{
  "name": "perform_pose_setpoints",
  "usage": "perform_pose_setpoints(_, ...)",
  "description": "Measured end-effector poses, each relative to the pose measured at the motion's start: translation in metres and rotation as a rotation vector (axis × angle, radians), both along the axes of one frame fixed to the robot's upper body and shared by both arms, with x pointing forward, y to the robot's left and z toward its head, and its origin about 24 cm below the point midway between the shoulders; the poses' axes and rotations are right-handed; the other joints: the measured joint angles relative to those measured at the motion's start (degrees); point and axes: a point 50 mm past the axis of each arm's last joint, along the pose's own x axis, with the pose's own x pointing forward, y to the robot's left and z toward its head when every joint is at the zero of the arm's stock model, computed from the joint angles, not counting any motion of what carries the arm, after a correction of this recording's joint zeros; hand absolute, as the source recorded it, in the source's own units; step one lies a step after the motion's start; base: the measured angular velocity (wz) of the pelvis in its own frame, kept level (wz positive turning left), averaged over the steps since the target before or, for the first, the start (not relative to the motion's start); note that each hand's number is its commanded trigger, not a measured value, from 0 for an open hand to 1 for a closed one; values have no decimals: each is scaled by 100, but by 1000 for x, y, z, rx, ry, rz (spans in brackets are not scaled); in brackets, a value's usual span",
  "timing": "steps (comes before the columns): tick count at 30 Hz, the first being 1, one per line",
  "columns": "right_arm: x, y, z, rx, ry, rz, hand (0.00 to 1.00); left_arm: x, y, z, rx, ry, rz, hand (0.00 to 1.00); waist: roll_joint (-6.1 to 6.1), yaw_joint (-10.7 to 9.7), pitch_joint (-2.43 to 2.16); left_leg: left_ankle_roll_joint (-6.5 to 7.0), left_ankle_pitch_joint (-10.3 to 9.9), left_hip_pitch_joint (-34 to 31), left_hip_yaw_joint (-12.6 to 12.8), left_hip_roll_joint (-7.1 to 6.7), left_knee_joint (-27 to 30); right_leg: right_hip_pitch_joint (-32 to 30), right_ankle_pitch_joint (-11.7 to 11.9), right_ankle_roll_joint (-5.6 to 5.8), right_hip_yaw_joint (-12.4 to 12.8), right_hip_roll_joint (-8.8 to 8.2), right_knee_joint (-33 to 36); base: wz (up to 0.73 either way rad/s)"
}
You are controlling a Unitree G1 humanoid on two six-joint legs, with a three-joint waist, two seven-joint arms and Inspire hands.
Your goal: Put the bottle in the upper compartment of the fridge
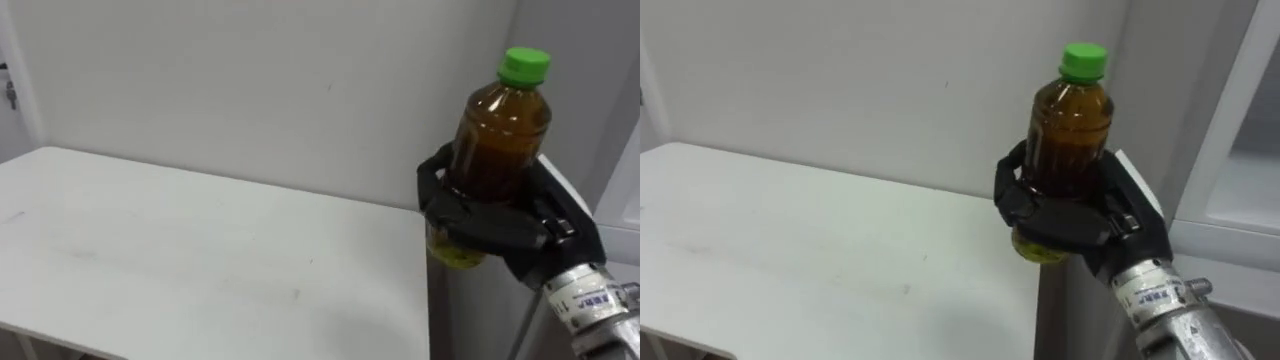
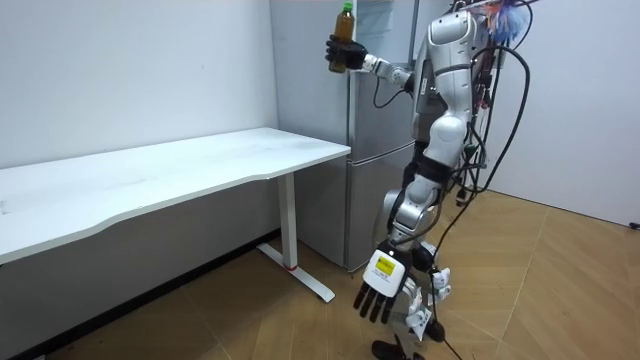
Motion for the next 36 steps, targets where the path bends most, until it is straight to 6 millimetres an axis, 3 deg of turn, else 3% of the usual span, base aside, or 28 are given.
perform_pose_setpoints(10,-12,-10,29,-6,-123,-63,100,-1,2,1,16,-8,22,0,0,-206,-37,0,0,27,93,15,-16,-43,9,-11,8,-1,2,-5)
perform_pose_setpoints(17,-19,-30,44,-6,-196,-188,100,-8,5,2,42,-18,52,0,-13,-399,-45,2,-10,66,149,32,-16,-36,44,-10,152,21,1,-7)
perform_pose_setpoints(22,-21,-36,47,0,-209,-224,100,-11,5,3,46,-20,81,0,37,-484,-11,-18,-43,81,251,92,-9,-40,76,-44,167,54,7,-12)
perform_pose_setpoints(26,-25,-46,51,14,-228,-281,100,-12,4,2,59,-22,98,0,56,-609,-21,-24,-45,71,270,112,-5,-50,84,-57,164,70,7,-3)
perform_pose_setpoints(31,-34,-63,45,30,-205,-375,100,-12,0,1,54,-23,103,0,63,-623,-49,-26,-43,122,289,112,-13,-46,84,-57,165,71,14,-3)
perform_pose_setpoints(36,-37,-69,34,44,-158,-415,100,-12,0,1,54,-25,100,0,29,-677,-31,-27,-46,109,297,115,-32,-93,84,-57,155,70,20,-3)
